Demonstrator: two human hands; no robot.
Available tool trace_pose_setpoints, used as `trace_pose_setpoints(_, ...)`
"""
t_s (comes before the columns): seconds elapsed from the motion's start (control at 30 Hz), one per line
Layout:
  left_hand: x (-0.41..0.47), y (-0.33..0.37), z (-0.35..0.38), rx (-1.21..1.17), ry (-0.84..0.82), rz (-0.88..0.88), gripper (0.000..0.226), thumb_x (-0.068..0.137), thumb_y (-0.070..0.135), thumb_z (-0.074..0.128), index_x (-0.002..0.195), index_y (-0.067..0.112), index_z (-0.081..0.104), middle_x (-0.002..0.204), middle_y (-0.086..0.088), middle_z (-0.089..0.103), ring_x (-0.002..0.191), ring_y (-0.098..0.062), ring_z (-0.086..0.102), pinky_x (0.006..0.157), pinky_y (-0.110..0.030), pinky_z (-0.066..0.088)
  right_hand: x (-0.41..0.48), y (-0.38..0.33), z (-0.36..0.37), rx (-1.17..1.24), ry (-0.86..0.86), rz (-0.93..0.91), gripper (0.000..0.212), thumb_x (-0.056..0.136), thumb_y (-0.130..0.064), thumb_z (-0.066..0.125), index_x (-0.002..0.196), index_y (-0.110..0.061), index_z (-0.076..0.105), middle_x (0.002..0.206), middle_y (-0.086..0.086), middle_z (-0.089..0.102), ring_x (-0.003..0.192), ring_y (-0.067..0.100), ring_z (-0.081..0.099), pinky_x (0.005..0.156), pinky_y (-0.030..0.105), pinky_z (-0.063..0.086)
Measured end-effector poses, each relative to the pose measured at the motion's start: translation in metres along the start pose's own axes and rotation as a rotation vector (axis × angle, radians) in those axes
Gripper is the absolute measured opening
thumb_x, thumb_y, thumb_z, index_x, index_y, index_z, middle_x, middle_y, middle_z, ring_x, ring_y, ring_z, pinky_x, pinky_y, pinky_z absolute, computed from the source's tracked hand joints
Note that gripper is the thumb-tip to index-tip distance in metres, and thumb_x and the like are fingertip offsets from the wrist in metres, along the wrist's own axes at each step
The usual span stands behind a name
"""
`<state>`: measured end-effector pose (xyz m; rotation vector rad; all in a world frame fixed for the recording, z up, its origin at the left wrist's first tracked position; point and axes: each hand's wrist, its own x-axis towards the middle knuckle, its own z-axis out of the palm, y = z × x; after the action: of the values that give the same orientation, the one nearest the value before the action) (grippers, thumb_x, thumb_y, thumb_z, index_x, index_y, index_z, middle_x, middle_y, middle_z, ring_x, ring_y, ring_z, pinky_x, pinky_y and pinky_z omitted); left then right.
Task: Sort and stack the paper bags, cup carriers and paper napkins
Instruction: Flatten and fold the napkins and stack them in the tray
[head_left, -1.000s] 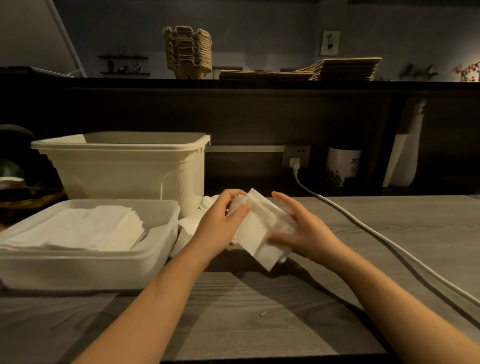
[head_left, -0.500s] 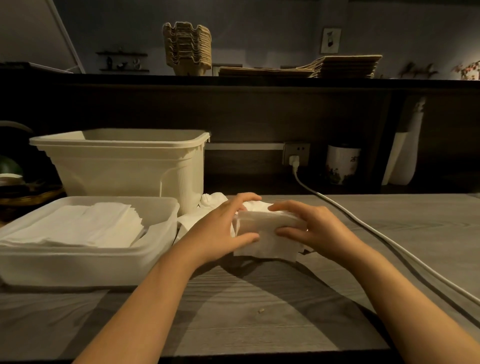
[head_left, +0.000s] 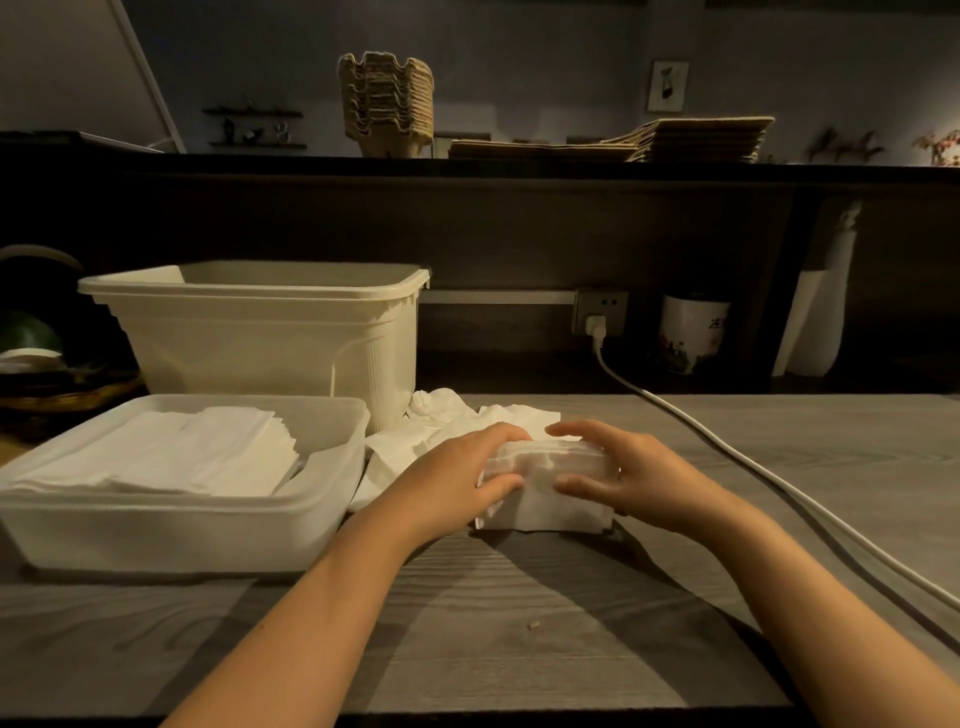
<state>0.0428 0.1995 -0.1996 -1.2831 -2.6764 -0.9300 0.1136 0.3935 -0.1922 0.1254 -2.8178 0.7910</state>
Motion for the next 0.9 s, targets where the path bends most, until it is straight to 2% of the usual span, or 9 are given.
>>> trace_pose_setpoints(0.1, 0.000, 0.001, -0.005, 0.037, 0.050, -0.009, 0.031, 0.094, 0.031, 0.053, 0.124, 0.033, 0.046, 0.125, 0.012, 0.054, 0.106, -0.005, 0.051, 0.086, -0.025, 0.047, -0.002, -0.001, -0.004, -0.020, 0.014, 0.040, 0.063, 0.077, -0.038, 0.072, 0.131, -0.040, 0.040, 0.107, -0.015, 0.050, 0.091, 0.006, 0.055, 0.080, 0.029, 0.054)
trace_pose_setpoints(0.2, -0.002, 0.001, -0.010, 0.080, 0.077, -0.022, 0.032, 0.091, 0.035, 0.056, 0.122, 0.034, 0.045, 0.125, 0.013, 0.053, 0.105, -0.008, 0.051, 0.087, -0.029, 0.047, -0.001, 0.000, -0.005, -0.063, 0.016, 0.047, 0.034, 0.082, -0.029, 0.069, 0.112, -0.030, 0.055, 0.089, -0.014, 0.055, 0.079, 0.005, 0.057, 0.072, 0.024, 0.055)
trace_pose_setpoints(0.3, -0.004, -0.001, -0.013, 0.133, 0.012, -0.112, 0.052, 0.085, 0.047, 0.061, 0.128, 0.038, 0.033, 0.133, 0.005, 0.049, 0.114, -0.012, 0.050, 0.088, -0.028, 0.044, 0.000, -0.002, -0.005, -0.103, 0.018, 0.047, 0.023, 0.085, -0.031, 0.065, 0.105, -0.021, 0.061, 0.089, -0.006, 0.060, 0.075, 0.006, 0.057, 0.066, 0.021, 0.052)
trace_pose_setpoints(0.37, -0.006, -0.002, -0.015, 0.150, -0.054, -0.188, 0.062, 0.083, 0.051, 0.061, 0.134, 0.035, 0.028, 0.136, 0.003, 0.047, 0.110, -0.013, 0.051, 0.085, -0.025, 0.041, 0.001, -0.002, -0.006, -0.119, 0.027, 0.064, 0.018, 0.086, -0.034, 0.063, 0.099, -0.020, 0.062, 0.085, -0.005, 0.060, 0.071, 0.004, 0.055, 0.060, 0.018, 0.047)
trace_pose_setpoints(0.43, -0.005, -0.002, -0.017, 0.070, -0.086, -0.224, 0.064, 0.083, 0.050, 0.061, 0.135, 0.031, 0.029, 0.135, 0.005, 0.048, 0.102, -0.008, 0.050, 0.081, -0.022, 0.039, 0.001, -0.002, -0.006, -0.112, 0.023, 0.087, 0.014, 0.087, -0.034, 0.062, 0.093, -0.022, 0.061, 0.079, -0.007, 0.059, 0.068, 0.003, 0.055, 0.056, 0.015, 0.044)
trace_pose_setpoints(0.6, -0.003, -0.003, -0.014, -0.078, -0.164, -0.300, 0.067, 0.082, 0.053, 0.061, 0.132, 0.029, 0.023, 0.111, 0.005, 0.053, 0.075, -0.003, 0.061, 0.069, -0.022, 0.050, 0.000, -0.004, -0.005, -0.056, -0.032, 0.106, 0.021, 0.088, -0.035, 0.060, 0.095, -0.016, 0.064, 0.081, -0.002, 0.065, 0.071, 0.008, 0.062, 0.067, 0.021, 0.054)
trace_pose_setpoints(0.73, -0.002, -0.007, -0.014, -0.080, -0.175, -0.308, 0.077, 0.081, 0.053, 0.063, 0.136, 0.026, 0.016, 0.124, 0.001, 0.050, 0.088, -0.010, 0.060, 0.079, -0.025, 0.052, 0.000, -0.006, -0.005, -0.074, -0.046, 0.090, 0.032, 0.083, -0.043, 0.062, 0.097, -0.015, 0.065, 0.081, -0.002, 0.064, 0.075, 0.011, 0.062, 0.074, 0.030, 0.055)
trace_pose_setpoints(0.83, -0.002, -0.002, -0.015, -0.168, -0.156, -0.274, 0.072, 0.083, 0.043, 0.064, 0.134, 0.031, 0.015, 0.122, 0.002, 0.048, 0.080, -0.007, 0.061, 0.072, -0.019, 0.052, -0.001, -0.006, -0.004, -0.062, -0.067, 0.080, 0.023, 0.082, -0.043, 0.064, 0.094, -0.023, 0.060, 0.081, -0.011, 0.059, 0.072, 0.002, 0.058, 0.064, 0.018, 0.049)
trace_pose_setpoints(0.9, -0.003, -0.001, -0.016, -0.241, -0.125, -0.217, 0.073, 0.083, 0.038, 0.066, 0.134, 0.044, 0.013, 0.122, 0.007, 0.044, 0.086, -0.009, 0.061, 0.069, -0.017, 0.051, -0.002, -0.006, -0.003, -0.047, -0.061, 0.074, 0.018, 0.084, -0.039, 0.065, 0.095, -0.026, 0.060, 0.080, -0.013, 0.058, 0.071, 0.001, 0.057, 0.062, 0.016, 0.047)
